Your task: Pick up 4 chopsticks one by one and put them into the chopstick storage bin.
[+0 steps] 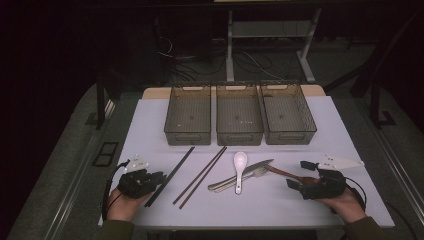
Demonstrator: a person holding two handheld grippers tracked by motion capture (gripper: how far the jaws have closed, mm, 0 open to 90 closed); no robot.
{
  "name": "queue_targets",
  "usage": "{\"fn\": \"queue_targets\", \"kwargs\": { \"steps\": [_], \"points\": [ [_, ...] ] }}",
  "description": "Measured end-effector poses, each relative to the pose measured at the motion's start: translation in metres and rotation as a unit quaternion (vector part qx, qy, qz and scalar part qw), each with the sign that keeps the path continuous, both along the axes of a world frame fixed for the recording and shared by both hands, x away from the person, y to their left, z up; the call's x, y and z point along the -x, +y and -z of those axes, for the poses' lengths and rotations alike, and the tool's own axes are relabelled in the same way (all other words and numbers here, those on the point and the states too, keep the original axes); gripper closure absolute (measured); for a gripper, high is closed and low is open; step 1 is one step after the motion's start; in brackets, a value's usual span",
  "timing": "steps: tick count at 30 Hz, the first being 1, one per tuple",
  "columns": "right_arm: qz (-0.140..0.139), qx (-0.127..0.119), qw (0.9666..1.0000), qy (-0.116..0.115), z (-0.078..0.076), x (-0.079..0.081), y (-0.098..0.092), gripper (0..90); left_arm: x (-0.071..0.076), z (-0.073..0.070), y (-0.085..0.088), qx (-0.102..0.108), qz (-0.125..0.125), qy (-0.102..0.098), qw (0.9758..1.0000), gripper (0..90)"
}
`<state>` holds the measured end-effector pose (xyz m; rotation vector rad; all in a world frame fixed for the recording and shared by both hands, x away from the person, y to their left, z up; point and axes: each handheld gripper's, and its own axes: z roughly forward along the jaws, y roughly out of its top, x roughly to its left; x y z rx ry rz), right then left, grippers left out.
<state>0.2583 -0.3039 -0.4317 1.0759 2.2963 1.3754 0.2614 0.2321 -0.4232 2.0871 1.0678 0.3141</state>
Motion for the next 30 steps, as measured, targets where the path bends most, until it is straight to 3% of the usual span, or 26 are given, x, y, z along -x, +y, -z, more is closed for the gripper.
{"fn": "queue_targets", "kwargs": {
  "steps": [10, 30],
  "points": [
    [-0.002, 0.010, 0.9999, -0.003, 0.002, 0.000, 0.003, 11.5, 0.000, 0.012, 0.001, -0.010, -0.003, 0.019, 0.9998, 80.5],
    [-0.001, 0.008, 1.0000, -0.001, 0.001, 0.000, 0.002, 11.5, -0.002, 0.016, 0.002, -0.027, -0.009, 0.025, 0.9993, 81.7]
  ]
}}
